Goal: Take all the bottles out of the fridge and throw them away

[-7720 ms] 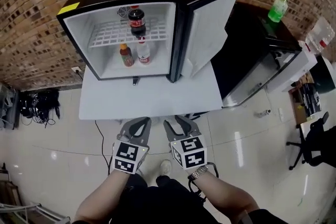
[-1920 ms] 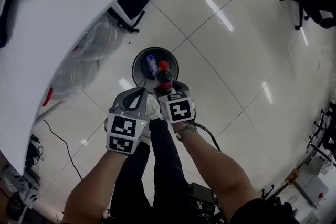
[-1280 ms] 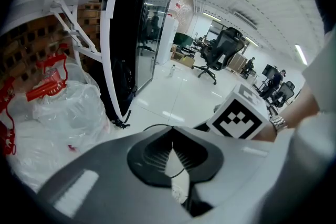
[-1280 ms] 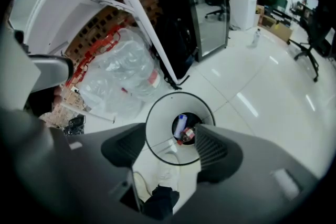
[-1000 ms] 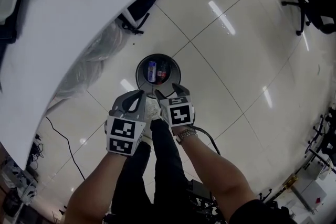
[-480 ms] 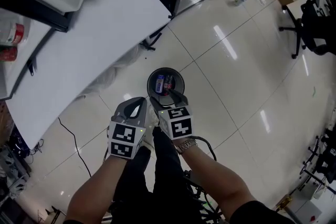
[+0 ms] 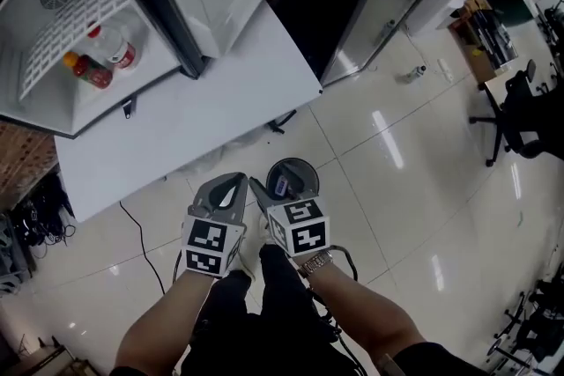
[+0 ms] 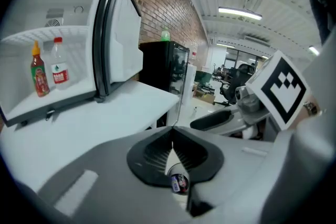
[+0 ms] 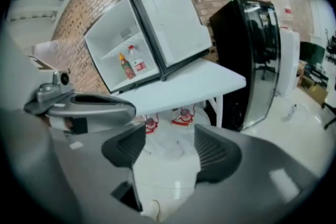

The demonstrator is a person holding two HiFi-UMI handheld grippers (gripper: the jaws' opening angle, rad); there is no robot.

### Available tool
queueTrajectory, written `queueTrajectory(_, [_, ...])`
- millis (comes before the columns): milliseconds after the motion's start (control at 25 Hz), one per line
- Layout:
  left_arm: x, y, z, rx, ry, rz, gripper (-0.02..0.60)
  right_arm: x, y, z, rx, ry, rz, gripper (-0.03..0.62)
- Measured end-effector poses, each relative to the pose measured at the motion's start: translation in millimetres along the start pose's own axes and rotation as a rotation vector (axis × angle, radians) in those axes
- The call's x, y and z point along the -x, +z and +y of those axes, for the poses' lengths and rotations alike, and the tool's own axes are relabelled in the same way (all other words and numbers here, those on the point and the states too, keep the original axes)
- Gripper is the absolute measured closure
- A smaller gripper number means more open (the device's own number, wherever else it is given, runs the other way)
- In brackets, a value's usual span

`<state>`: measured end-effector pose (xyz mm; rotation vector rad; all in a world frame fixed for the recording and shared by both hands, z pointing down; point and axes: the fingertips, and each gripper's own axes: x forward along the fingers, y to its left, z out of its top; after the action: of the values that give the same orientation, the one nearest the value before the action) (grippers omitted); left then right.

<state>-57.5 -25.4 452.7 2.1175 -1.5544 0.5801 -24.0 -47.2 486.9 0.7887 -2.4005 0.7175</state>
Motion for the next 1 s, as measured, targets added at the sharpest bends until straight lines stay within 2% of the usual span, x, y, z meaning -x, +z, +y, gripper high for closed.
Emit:
queueTrajectory(360, [82, 40, 40, 0.011, 0.174, -0.101, 0.578, 22, 85, 83, 0.186, 0.140, -0.101, 0.303])
queueTrajectory(760, [183, 63, 109, 0.066, 0.425, -0.237, 0.578, 12, 136, 178, 0.386, 0.282, -0.145, 0.313])
queueTrajectory(1000, [226, 61, 152, 0.097, 0.497, -0.267, 0.578, -12, 161, 227, 0.456, 0.310, -0.155, 0.313])
